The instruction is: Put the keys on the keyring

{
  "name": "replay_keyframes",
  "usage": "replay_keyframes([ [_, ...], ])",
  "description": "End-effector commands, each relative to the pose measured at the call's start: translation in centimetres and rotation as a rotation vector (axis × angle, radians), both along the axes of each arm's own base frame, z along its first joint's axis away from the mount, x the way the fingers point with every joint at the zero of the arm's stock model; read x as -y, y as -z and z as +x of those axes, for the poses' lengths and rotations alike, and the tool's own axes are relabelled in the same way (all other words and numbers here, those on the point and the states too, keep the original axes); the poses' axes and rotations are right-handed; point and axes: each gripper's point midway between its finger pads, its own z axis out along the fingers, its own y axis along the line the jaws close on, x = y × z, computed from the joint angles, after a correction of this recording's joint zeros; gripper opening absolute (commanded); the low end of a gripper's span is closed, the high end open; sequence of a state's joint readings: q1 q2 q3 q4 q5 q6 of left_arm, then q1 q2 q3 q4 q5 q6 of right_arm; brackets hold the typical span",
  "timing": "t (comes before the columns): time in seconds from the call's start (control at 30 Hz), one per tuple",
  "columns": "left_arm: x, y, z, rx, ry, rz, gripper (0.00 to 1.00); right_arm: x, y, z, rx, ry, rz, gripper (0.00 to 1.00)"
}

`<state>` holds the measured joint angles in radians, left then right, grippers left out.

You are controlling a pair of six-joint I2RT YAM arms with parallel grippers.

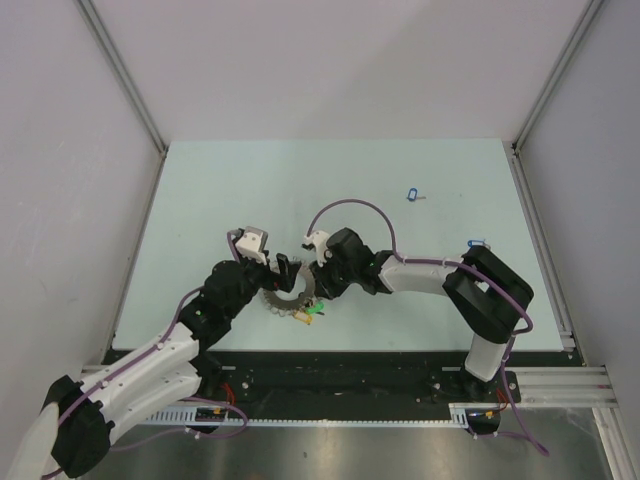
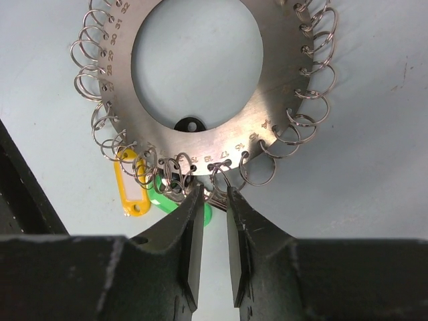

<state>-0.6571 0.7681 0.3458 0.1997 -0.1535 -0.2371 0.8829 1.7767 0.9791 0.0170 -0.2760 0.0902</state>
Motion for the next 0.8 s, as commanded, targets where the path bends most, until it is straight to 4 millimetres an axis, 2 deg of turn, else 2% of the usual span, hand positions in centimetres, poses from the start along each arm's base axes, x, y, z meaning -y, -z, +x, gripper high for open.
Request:
replay_keyframes([
  [0.0,0.4,-0.7,0.1,0.011,0.006,-0.033,0.96,-0.8,-0.9,-0.5,0.023,-0.041,0.028,0.23],
  [0.17,0.5,-0.9,0.0,0.014,0.011,-0.039,0.96,-1.5,-2.4,-1.5,0.048,-0.106,0.065,0.24],
  [0.33,0.3,-0.9,0.0,0.019,0.003,-0.043,0.96,-0.4,-3.0,0.6,0.083,0.023,0.038,0.28],
  [0.43,0.4,-0.9,0.0,0.017,0.005,-0.044,0.96,0.2,-2.8,1.6,0.064,0.089,0.042,0.32],
  [0.57,0.4,-0.9,0.0,0.017,0.004,-0.041,0.96,0.0,-1.9,1.6,0.02,0.089,0.056,0.41],
  [0.77,0.4,-0.9,0.0,0.018,0.005,-0.04,0.96,-0.6,-0.7,0.9,-0.037,0.057,0.074,0.43],
])
